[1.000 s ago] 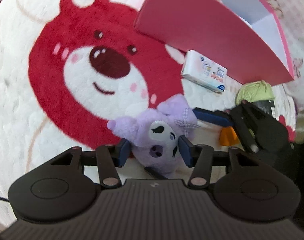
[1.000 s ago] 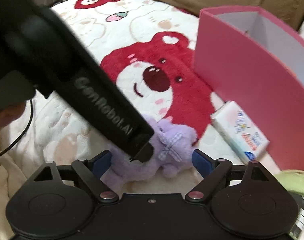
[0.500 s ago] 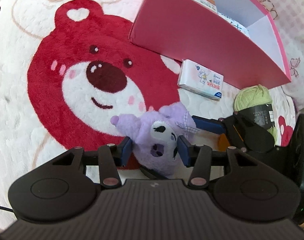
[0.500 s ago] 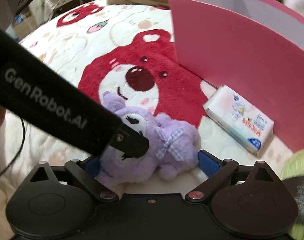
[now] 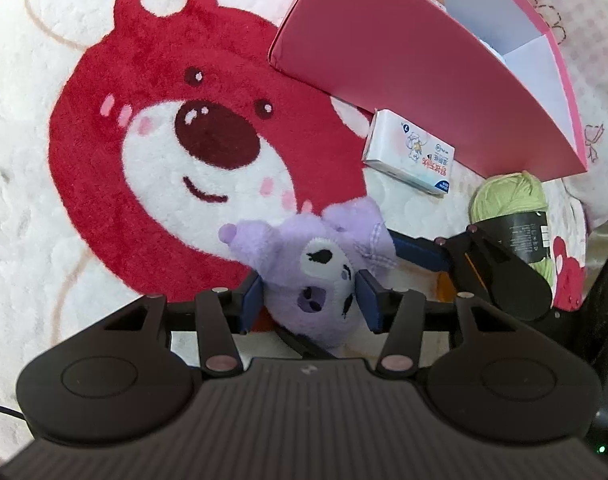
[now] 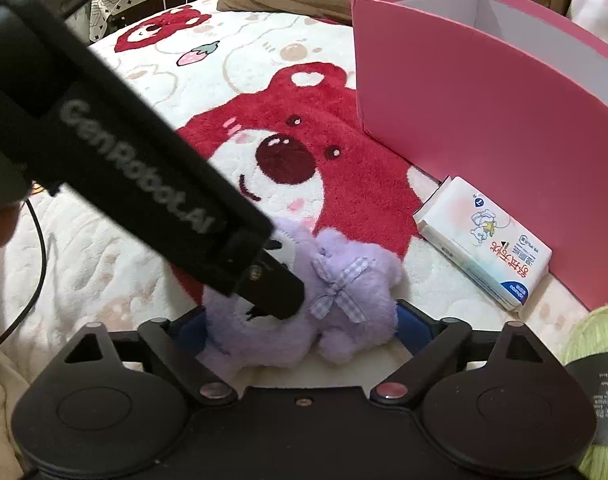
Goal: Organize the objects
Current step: 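Lift the purple plush toy off the bed with the left tool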
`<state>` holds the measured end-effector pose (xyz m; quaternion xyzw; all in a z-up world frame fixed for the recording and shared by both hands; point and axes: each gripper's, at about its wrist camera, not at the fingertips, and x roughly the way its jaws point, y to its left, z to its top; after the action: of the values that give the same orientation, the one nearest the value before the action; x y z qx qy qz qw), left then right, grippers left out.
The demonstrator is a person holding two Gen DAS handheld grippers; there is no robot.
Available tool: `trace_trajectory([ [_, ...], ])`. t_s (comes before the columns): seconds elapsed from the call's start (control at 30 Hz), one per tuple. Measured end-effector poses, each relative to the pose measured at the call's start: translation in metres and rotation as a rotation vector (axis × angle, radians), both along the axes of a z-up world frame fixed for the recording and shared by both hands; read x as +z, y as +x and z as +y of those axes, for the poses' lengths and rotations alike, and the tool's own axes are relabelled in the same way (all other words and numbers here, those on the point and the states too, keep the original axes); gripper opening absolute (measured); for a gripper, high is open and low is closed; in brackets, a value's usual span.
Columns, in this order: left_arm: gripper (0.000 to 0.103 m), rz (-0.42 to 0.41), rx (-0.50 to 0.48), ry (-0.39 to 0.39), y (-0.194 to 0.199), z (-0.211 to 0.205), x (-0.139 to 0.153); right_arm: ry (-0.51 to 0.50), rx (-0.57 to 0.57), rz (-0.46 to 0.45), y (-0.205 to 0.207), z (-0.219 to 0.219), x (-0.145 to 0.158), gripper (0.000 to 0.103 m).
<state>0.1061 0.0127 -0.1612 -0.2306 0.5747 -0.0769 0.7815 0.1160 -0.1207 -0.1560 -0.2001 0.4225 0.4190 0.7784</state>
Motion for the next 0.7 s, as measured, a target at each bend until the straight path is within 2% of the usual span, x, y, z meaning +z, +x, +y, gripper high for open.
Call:
trace_trajectory([
  [0.4, 0.045, -0.077, -0.067, 0.037, -0.006, -0.012, 0.017, 0.058, -0.146, 0.023, -0.008, -0.013, 0.016, 0.088],
  [0.63, 0.044, -0.088, -0.08, 0.008, -0.012, -0.014, 0.027, 0.077, -0.235, 0.069, -0.02, -0.022, 0.034, 0.089],
  [0.67, 0.044, -0.092, -0.085, 0.004, -0.014, -0.014, 0.03, 0.078, -0.241, 0.077, -0.01, -0.023, 0.032, 0.089],
  [0.7, 0.044, -0.098, -0.093, 0.002, -0.015, -0.014, 0.033, 0.082, -0.247, 0.083, -0.022, -0.026, 0.033, 0.089],
])
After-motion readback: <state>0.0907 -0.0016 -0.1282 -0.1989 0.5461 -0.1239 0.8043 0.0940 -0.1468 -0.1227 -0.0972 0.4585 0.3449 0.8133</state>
